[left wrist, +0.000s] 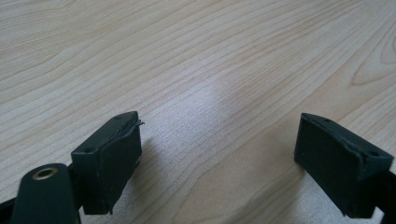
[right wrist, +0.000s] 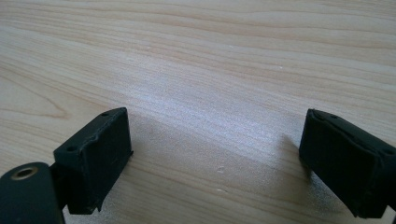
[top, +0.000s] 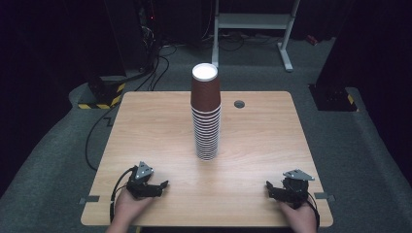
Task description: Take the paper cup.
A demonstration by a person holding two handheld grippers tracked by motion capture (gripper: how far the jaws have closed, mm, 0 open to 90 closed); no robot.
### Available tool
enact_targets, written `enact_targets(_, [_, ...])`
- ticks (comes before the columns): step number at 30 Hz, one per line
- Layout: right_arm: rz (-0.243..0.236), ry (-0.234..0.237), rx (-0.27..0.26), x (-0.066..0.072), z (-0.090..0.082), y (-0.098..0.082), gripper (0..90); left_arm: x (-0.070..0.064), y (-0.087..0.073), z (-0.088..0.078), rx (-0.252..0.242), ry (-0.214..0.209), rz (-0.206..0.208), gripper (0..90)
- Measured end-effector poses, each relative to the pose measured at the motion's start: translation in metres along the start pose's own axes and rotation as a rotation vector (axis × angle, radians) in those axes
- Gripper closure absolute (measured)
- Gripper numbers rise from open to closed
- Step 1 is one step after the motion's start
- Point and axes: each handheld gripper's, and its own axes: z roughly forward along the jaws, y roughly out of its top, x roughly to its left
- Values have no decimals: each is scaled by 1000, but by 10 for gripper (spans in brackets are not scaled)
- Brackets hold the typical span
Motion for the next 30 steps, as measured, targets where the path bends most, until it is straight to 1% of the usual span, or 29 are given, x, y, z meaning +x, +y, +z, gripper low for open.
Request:
enact_targets(3, [-6,6,0,0,-1,-1,89,0,0,1,0,-2,-3,151])
enact_targets(12, [-16,8,-1,0,0,-1,90,0,1,1,-1,-2,7,153])
enact_targets(19, [-15,9,1,1,-1,0,90,0,1,1,-1,-16,11,153])
enact_targets(26, [-13,12,-1,1,-2,-2,90,0,1,2,-1,-17,13,153])
enact_targets(30, [-21,16,-1,1,-1,-1,88,0,2,2,1,-14,11,154])
